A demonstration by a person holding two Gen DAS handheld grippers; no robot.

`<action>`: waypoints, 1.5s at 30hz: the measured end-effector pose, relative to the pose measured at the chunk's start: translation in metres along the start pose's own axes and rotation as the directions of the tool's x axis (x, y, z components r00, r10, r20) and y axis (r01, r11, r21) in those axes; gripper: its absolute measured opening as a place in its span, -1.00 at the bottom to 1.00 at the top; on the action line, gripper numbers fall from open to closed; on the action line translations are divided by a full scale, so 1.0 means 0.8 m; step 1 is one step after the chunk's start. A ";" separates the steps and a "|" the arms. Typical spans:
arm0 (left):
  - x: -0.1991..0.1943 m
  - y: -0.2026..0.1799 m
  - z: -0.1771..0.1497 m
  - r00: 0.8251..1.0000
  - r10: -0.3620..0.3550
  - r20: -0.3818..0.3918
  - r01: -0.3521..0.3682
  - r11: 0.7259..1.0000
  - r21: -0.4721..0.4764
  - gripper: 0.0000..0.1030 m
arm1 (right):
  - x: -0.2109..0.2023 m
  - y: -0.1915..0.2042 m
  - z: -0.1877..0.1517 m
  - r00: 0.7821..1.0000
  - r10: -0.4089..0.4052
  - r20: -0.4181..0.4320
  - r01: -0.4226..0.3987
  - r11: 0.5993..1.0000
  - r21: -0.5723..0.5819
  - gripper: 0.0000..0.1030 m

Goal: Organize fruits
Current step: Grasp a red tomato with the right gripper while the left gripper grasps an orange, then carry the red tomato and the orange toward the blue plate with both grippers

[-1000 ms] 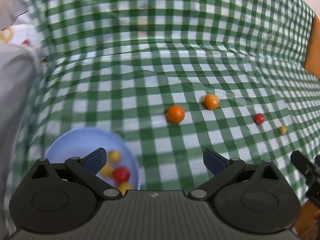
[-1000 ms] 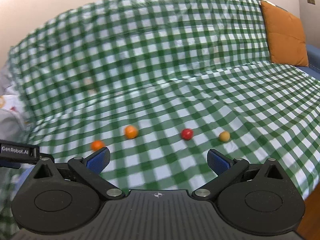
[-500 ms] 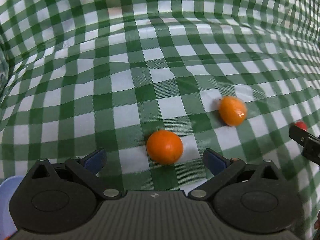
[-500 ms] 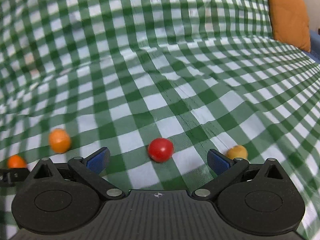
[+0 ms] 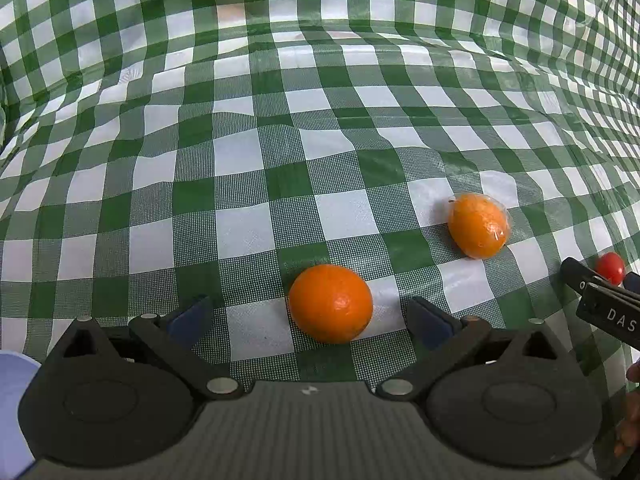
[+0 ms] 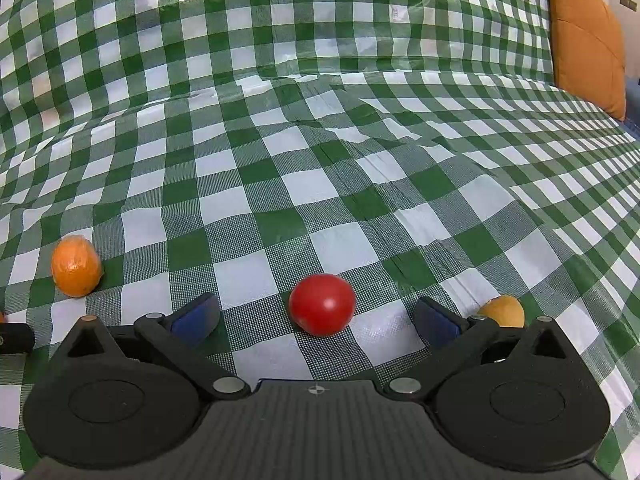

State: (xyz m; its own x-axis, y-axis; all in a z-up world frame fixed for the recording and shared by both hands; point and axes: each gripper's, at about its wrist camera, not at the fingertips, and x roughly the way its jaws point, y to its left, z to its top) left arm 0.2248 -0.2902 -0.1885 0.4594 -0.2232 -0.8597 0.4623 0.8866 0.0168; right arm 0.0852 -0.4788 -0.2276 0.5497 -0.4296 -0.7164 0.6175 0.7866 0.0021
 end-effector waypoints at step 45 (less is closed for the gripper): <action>-0.409 0.133 -0.177 0.994 -0.022 0.109 0.025 0.999 -0.032 -0.22 | -0.426 0.117 -0.074 0.884 0.463 -0.066 -0.468 0.877 -0.108 -0.38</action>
State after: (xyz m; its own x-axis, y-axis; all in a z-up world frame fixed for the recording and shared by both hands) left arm 0.0161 -0.0657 0.0221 0.5289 -0.2850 -0.7994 0.4492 0.8932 -0.0212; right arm -0.0777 -0.2322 -0.0249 0.7346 0.0140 -0.6783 0.2239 0.9388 0.2617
